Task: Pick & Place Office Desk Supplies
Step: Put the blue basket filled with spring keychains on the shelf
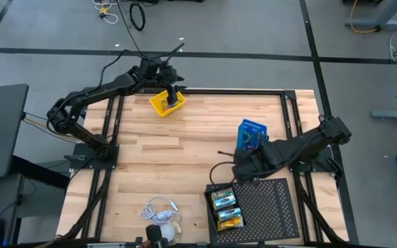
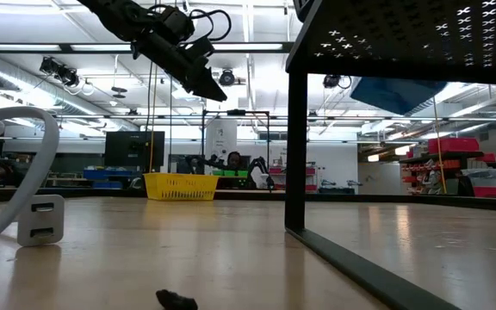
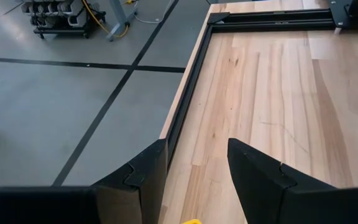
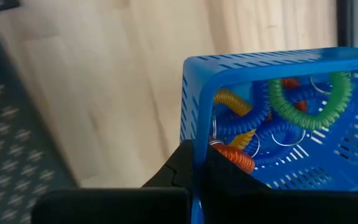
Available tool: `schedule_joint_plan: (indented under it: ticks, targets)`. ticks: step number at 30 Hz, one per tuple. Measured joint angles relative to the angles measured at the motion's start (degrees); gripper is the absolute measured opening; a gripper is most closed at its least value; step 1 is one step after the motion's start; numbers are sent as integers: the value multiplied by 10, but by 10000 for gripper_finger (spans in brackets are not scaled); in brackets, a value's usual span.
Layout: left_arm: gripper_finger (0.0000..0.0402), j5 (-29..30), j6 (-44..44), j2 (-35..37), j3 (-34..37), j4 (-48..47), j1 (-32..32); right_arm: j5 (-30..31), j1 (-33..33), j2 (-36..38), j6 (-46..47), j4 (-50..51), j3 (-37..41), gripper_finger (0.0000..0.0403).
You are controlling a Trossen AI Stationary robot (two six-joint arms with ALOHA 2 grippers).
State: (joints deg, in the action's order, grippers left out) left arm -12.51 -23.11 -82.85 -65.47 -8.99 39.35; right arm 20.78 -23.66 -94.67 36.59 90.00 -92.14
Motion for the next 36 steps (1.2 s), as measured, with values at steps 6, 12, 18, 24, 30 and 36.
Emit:
schedule_joint_plan:
  ticks: [6, 12, 18, 24, 30, 36]
  targets:
    - [176, 0, 0, 0, 0, 1, 0, 0, -22, 0, 12, 0, 0, 6]
    - [176, 0, 2, 0, 0, 1, 0, 63, -25, -1, 18, 0, 41, 6]
    - [176, 0, 7, 0, 0, 1, 0, 82, -25, -1, 4, 0, 101, 6]
    - [176, 1, 8, 0, 0, 1, 0, 84, -25, -1, -4, 0, 119, 6]
    - [176, 1, 8, 0, 0, 1, 0, 75, -13, -1, -46, 0, 119, 6]
    - [176, 1, 11, 0, 0, 1, 0, 102, 37, -1, -100, 0, 119, 6]
